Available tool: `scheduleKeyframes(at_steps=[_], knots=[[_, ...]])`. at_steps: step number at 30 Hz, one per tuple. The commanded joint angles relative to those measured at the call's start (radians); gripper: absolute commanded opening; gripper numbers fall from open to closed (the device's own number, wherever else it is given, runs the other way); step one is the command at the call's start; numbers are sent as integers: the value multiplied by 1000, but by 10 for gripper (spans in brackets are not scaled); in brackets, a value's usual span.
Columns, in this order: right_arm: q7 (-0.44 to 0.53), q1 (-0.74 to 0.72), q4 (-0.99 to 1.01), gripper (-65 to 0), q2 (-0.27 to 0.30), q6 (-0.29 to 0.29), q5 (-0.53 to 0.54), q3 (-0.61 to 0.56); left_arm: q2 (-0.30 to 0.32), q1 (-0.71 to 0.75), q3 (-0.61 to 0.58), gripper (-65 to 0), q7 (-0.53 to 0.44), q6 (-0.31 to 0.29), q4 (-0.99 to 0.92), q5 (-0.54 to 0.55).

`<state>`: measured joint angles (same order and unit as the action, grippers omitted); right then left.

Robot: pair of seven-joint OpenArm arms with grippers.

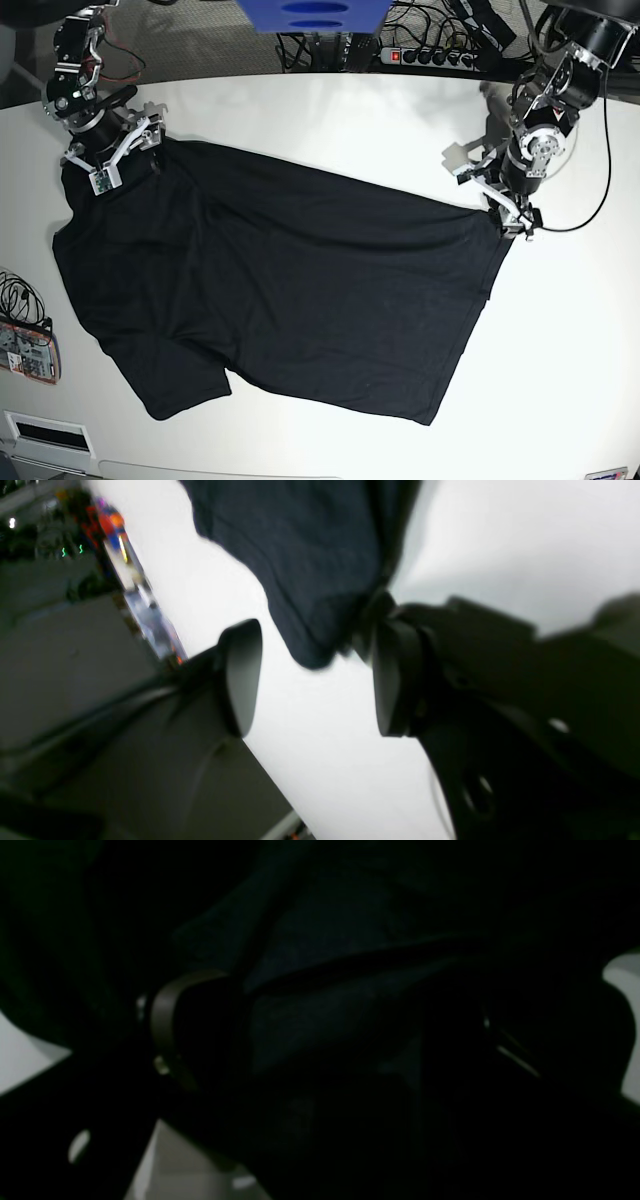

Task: Fold the T-shirt properly
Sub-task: 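Drag the shirt toward the arm bases with both grippers to straighten it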

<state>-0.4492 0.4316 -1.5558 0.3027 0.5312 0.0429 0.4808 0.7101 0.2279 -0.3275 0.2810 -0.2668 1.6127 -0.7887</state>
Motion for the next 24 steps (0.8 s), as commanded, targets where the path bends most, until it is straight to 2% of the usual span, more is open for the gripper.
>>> scheduleKeyframes(at_steps=[1, 4, 7, 15, 22, 24], knots=[[-21, 5, -8, -82, 14, -3, -25, 8, 12, 3, 0, -312, -2, 7, 8, -1], [-21, 5, -8, -82, 14, -3, -25, 8, 39, 1, 0, -313, -1, 7, -1, -1], [-21, 5, -10, -82, 14, -3, -25, 8, 41, -2, -3, -315, 33, 5, -36, 1], [-21, 5, -131, -82, 14, -3, -27, 8, 27, -66, -81, -318, 42, 5, -91, 1], [-29, 9, -289, -82, 14, -3, -28, 9, 3, -66, -91, -319, 42, 5, -101, 1], [-61, 28, -314, -82, 14, -3, -28, 9, 4, -60, -91, -350, 42, 5, -101, 1]])
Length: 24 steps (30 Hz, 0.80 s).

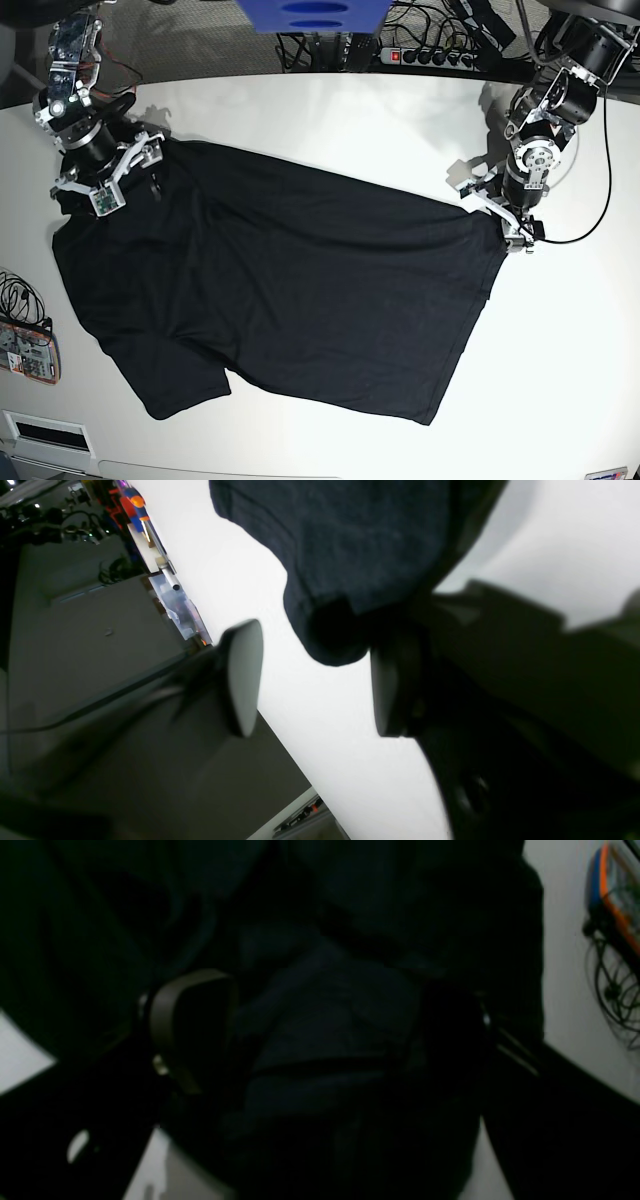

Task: Fold the T-shirt properly
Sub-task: 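Drag the shirt toward the arm bases with both grippers to straighten it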

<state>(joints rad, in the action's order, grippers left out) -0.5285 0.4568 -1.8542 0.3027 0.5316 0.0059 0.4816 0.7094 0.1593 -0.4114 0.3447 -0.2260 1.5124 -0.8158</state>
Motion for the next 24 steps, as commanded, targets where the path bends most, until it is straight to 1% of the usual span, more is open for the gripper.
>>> scheduleKeyframes(at_steps=[1, 3, 5, 10, 13, 16, 18, 24], knots=[[9, 9, -26, -82, 14, -3, 9, 9, 8, 10, -7, -393, -22, -36, 0, 28], [8, 10, -37, -82, 14, -3, 9, 9, 9, 12, -7, -505, -22, -36, 0, 28], [8, 10, -37, -82, 14, -3, 9, 9, 6, 13, -5, -650, -22, -36, 0, 28], [8, 12, -37, -82, 14, -3, 9, 9, 5, 62, 3, -650, -20, -16, 29, 26], [9, 36, -37, -82, 14, -3, 9, 29, 11, 113, 15, -650, -20, 49, 70, 22], [11, 53, -37, -82, 14, -3, 9, 50, 6, 190, 82, -650, -20, 106, 104, 16], [11, 53, -37, -82, 14, -3, 9, 55, 6, 231, 111, -650, -20, 121, 132, 16], [11, 55, -37, -82, 14, -3, 9, 65, 11, 360, 237, -650, -20, 122, 198, 16]])
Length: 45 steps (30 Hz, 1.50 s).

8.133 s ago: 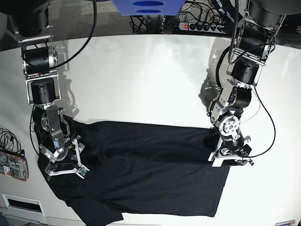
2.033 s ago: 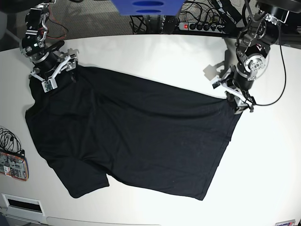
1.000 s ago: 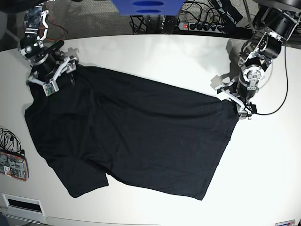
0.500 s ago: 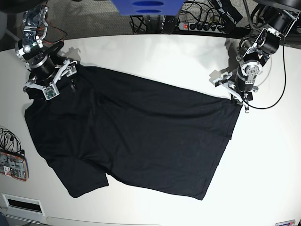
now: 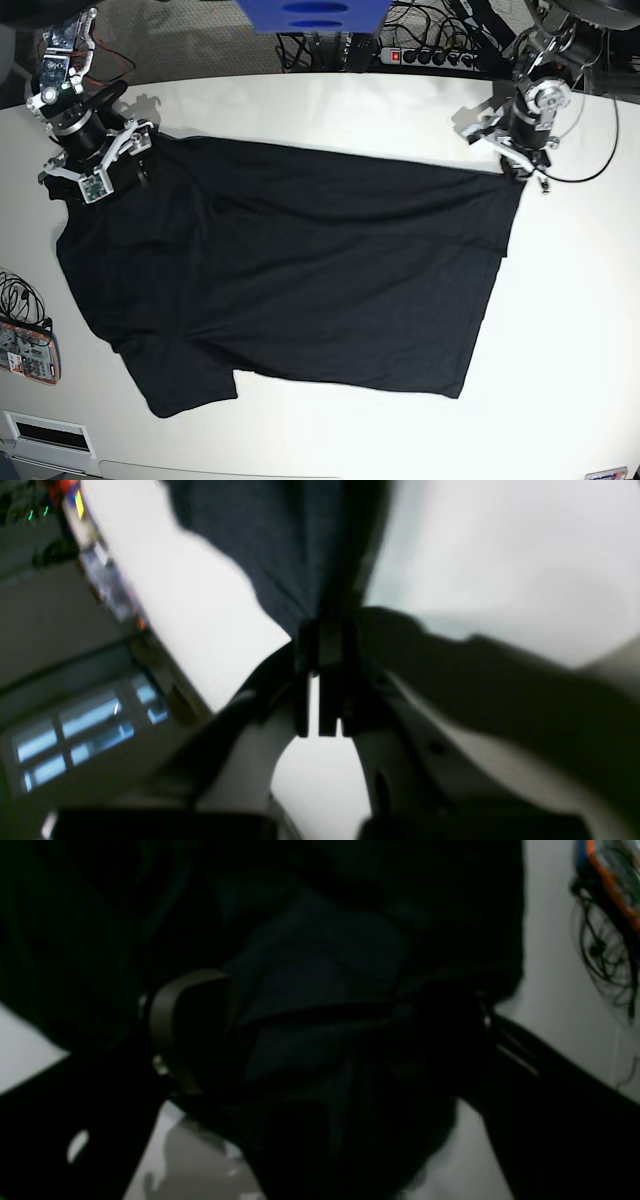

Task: Fold the T-shirt properly
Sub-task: 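Drag the shirt toward the arm bases with both grippers to straighten it, then open the left gripper and release the shirt corner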

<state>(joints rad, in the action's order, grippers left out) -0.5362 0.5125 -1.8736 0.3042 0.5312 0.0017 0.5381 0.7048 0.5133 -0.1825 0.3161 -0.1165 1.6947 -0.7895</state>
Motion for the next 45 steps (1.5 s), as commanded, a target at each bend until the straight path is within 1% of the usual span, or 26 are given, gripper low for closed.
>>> scheduleKeyframes(at_steps=[1, 7, 13, 17, 20, 28, 32, 37, 42, 43, 45], knots=[[18, -1, -17, -82, 13, -3, 11, 6, 14, 23, 22, -650, 7, 13, 29, -11], [18, -1, -17, -82, 13, -3, 11, 4, 8, 176, 104, -650, 7, 13, 124, -11], [15, -1, -17, -82, 13, -3, 11, 4, 6, 250, 111, -650, 8, 15, 126, -11], [15, -1, -17, -82, 13, -3, 11, 4, 6, 264, 114, -650, 8, 15, 124, -11], [15, -1, -17, -82, 13, -3, 11, 6, 6, 311, 168, -650, 28, 15, 123, -12], [15, -1, -17, -82, 13, -3, 11, 7, 8, 344, 209, -650, 36, 15, 120, -12], [15, -1, -17, -82, 13, -3, 11, 4, -12, 342, 223, -650, 36, 15, 121, -12], [15, -2, -17, -82, 13, -3, 11, 4, -20, 339, 260, -650, 36, 15, 121, -12], [15, -2, -17, -82, 13, -3, 11, 4, -20, 342, 268, -650, 36, 15, 123, -11], [15, -2, -17, -82, 13, -3, 11, 4, -20, 342, 268, -626, 36, 15, 124, -11], [15, -2, -17, -82, 13, -3, 11, 4, -20, 344, 263, -510, 36, 15, 126, -11]])
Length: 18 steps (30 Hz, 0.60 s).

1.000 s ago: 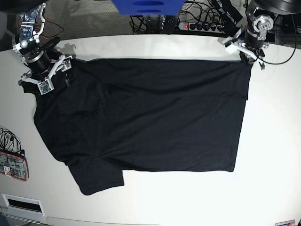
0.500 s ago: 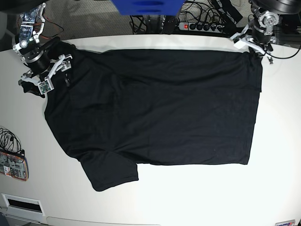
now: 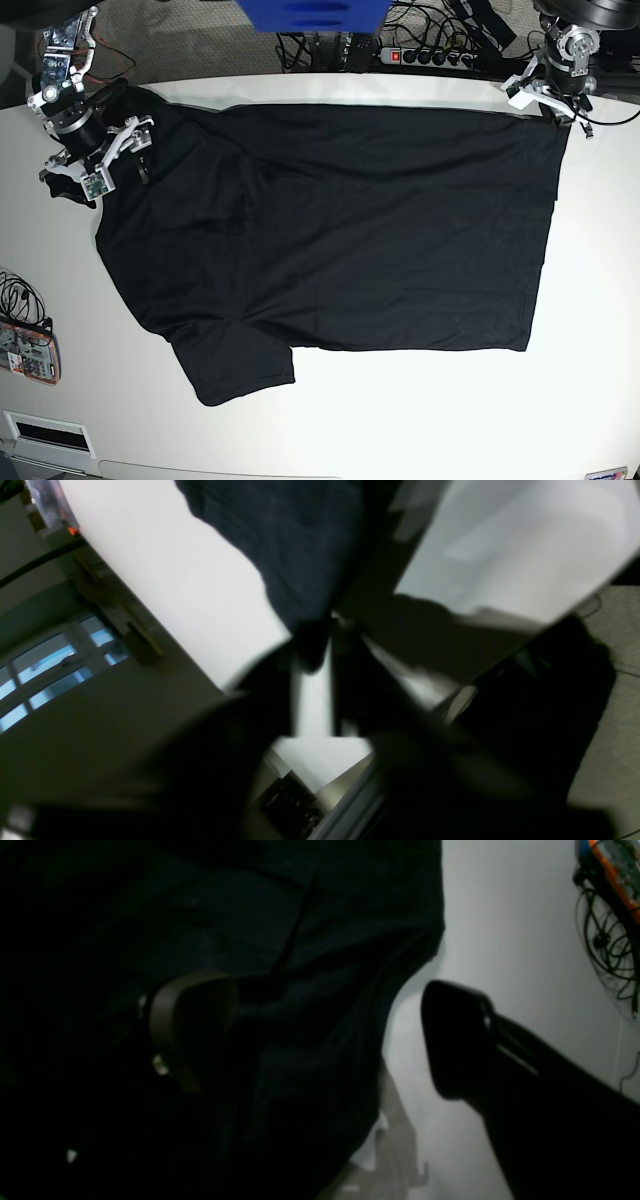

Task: Fold the T-shirt properly
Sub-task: 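Open the left gripper and release the shirt corner, then move the left gripper along the shirt side to the hem corner and grasp it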

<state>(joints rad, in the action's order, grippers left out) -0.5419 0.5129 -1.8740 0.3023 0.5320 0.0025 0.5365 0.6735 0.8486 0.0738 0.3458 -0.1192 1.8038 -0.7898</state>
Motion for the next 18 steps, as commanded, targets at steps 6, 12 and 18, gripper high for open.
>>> scheduleKeyframes(at_steps=[6, 12, 18], knots=[[21, -3, -17, -82, 15, -3, 11, 6, 12, 33, 10, -289, 6, 17, 29, -12], [21, -3, -17, -82, 15, -3, 11, 7, 12, 130, 105, -265, 6, 17, 153, 3], [18, -4, -19, -82, 15, -3, 11, 7, -10, 22, 240, -265, 6, 17, 268, 260]])
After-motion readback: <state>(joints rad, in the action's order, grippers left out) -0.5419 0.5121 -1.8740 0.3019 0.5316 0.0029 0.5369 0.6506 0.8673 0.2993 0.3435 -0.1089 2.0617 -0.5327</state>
